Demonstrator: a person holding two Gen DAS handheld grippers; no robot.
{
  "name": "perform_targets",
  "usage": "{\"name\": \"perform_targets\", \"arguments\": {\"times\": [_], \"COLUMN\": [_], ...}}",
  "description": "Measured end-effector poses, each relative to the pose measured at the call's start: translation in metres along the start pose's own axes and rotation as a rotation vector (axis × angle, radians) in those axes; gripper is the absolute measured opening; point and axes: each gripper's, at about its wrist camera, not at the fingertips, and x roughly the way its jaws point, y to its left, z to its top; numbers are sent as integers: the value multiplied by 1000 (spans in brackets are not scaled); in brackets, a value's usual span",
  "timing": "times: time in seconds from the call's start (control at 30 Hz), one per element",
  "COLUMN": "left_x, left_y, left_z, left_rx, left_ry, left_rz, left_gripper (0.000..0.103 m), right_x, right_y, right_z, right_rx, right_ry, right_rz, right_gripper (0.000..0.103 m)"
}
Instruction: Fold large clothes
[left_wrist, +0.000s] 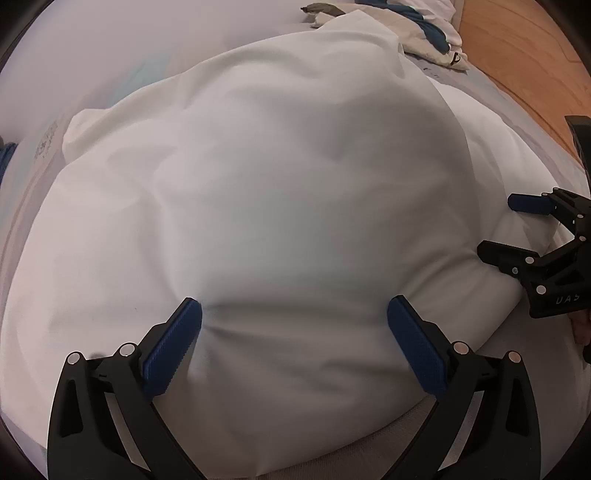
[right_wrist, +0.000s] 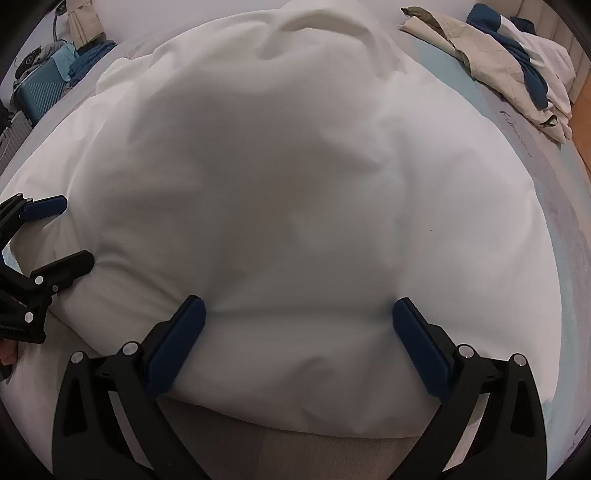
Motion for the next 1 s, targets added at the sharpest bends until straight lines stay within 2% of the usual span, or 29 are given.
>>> {"name": "perform_targets", "arguments": {"times": [0.47, 0.67, 0.83, 1.0], "left_x": [-11, -34, -42, -55], "left_y": [-2, 6, 7, 12], "left_z": [10, 1, -11, -15], "left_rx": [-14, -56, -38, -93], "left_ry": [15, 14, 19, -13], "left_rz": [15, 32, 48, 63], "left_gripper": [98, 97, 97, 97], "right_x": [-5, -33, -55, -66], "right_y": [2, 3, -1, 0], "right_z": [10, 11, -6, -11], "right_rx": [0, 10, 54, 78], "right_ry": [43, 29, 40, 30], "right_rz": [-15, -37, -25, 2], "right_gripper": [96, 96, 96, 96]}}
